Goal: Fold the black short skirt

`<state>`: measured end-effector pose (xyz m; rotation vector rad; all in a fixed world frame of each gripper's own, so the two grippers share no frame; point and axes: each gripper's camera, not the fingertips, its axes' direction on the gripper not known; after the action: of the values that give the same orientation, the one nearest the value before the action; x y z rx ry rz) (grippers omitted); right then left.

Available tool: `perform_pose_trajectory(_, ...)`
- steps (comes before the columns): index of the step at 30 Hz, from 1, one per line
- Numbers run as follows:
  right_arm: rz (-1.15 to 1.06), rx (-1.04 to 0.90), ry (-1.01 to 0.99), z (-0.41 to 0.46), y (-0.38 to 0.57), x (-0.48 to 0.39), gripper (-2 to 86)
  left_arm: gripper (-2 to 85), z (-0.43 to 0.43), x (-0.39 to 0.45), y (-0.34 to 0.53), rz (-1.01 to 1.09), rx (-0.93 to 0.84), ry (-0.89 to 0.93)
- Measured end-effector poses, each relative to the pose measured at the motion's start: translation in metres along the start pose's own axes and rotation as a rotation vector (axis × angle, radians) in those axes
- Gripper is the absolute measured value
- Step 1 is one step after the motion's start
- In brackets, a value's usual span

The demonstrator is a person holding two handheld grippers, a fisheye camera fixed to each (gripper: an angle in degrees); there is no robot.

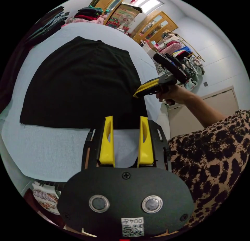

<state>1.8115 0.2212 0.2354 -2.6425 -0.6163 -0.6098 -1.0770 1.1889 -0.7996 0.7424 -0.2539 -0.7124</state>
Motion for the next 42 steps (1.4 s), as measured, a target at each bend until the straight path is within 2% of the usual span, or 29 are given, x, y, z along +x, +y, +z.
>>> perform_pose_trajectory(18, 0.109, 0.080, -0.176, 0.003, 0.056, 0.037, 8.2, 13.2, 0.003, -0.020, 0.027, -0.083, 0.047, 0.050)
perform_pose_trajectory(28, -0.009, 0.263, -0.127, 0.009, 0.105, 0.028, 7.9, 12.8, 0.011, -0.023, 0.021, -0.110, 0.014, 0.036)
perform_pose_trajectory(31, -0.037, 0.239, -0.165, 0.007, 0.120, 0.032, 11.3, 12.8, 0.013, -0.024, 0.016, -0.126, 0.006, 0.039)
perform_pose_trajectory(37, -0.091, 0.492, -0.141, -0.015, 0.133, 0.026, 14.8, 12.6, 0.005, -0.029, 0.006, -0.142, 0.030, 0.000)
perform_pose_trajectory(42, -0.138, 0.417, -0.013, 0.001, 0.105, -0.003, 15.9, 12.5, -0.013, -0.041, -0.019, -0.142, 0.069, -0.034)
